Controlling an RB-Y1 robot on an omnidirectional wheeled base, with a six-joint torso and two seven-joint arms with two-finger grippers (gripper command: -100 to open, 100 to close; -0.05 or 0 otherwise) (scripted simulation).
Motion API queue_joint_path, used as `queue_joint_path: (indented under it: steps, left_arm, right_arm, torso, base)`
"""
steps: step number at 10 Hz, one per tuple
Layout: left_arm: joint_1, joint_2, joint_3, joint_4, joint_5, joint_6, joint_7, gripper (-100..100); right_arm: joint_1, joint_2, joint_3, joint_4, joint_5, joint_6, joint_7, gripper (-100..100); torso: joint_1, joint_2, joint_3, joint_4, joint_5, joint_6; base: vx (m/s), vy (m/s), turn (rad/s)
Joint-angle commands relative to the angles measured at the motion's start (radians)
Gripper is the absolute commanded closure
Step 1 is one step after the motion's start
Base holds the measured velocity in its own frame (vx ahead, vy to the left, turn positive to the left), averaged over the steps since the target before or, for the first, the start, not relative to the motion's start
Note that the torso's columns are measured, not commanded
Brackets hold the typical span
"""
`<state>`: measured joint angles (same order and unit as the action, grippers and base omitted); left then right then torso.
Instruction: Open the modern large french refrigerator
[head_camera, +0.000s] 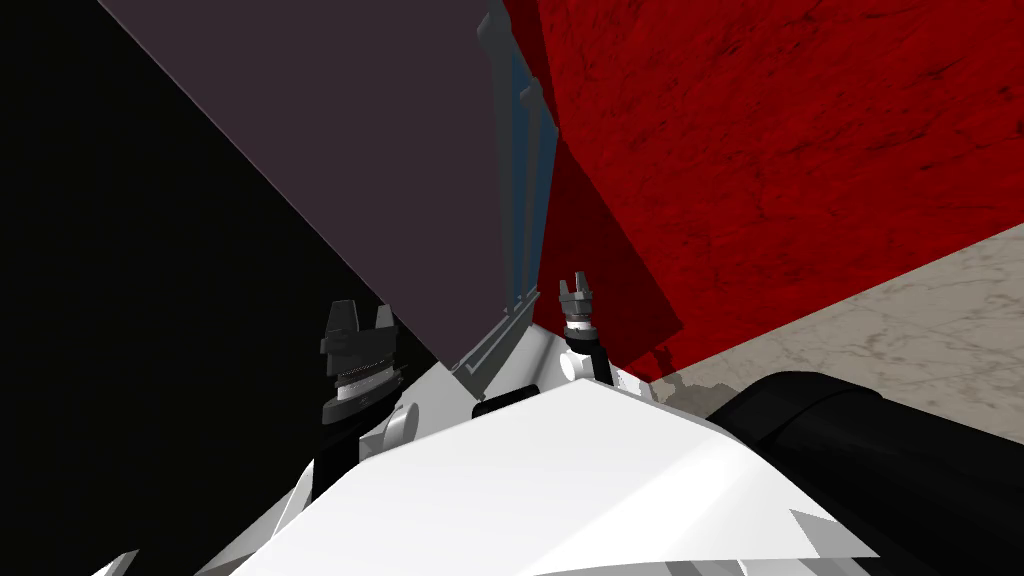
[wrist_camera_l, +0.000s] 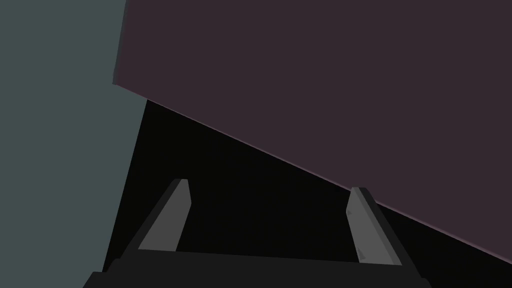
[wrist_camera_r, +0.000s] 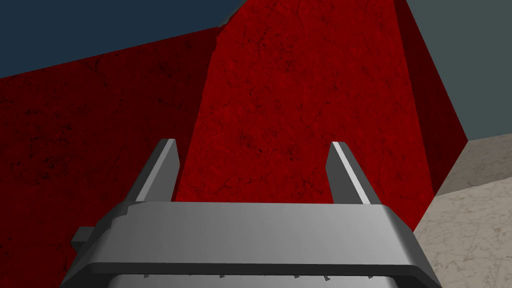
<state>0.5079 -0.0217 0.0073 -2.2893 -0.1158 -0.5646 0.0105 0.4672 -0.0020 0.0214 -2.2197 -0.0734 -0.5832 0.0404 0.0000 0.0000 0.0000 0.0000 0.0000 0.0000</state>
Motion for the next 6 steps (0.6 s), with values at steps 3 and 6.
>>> queue_joint_path:
  steps: [3, 6]
  left_arm:
    - [0.0, 0.0, 0.0, 0.0, 0.0, 0.0, 0.0, 0]
    - [0.0, 0.0, 0.0, 0.0, 0.0, 0.0, 0.0, 0]
  right_arm:
    - [0.0, 0.0, 0.0, 0.0, 0.0, 0.0, 0.0, 0]
    - [0.0, 0.0, 0.0, 0.0, 0.0, 0.0, 0.0, 0]
  torso:
    - [0.0, 0.175, -0.351, 0.176, 0.0, 0.0]
    - [0.0, 0.396, -0.792, 0.396, 0.0, 0.0]
  base:
    - [0.0, 0.0, 0.0]
    - [0.0, 0.0, 0.0]
